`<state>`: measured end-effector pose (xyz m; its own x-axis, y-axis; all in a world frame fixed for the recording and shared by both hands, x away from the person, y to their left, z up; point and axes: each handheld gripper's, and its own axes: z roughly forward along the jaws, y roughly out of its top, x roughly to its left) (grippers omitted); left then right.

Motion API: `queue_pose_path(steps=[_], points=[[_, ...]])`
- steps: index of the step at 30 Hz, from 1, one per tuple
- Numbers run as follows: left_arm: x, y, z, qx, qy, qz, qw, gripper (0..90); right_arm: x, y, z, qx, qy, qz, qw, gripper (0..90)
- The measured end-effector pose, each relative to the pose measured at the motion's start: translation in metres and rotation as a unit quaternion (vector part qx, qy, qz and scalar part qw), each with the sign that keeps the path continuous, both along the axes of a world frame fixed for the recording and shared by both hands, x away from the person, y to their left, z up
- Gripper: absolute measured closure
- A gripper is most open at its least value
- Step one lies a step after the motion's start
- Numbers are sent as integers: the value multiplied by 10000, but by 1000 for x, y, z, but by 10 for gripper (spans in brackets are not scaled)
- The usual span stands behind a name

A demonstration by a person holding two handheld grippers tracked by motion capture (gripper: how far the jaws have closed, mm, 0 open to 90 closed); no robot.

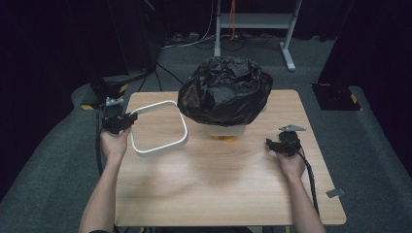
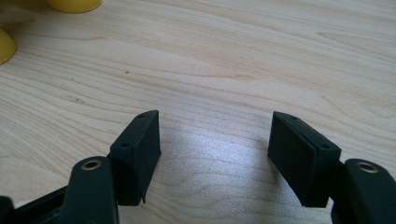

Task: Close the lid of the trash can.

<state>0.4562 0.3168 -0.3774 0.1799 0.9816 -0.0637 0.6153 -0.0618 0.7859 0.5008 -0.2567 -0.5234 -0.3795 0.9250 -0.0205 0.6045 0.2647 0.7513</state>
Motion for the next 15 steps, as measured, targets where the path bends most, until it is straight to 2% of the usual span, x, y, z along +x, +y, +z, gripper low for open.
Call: queue_pose_path(steps=[5, 15], points=[[0, 1, 6, -47, -14, -21, 10000, 783, 0, 0, 0, 0, 0, 17, 10000, 343], [-5, 16, 21, -101, -17, 160, 9998, 783, 0, 0, 0, -2, -10, 46, 10000, 343]])
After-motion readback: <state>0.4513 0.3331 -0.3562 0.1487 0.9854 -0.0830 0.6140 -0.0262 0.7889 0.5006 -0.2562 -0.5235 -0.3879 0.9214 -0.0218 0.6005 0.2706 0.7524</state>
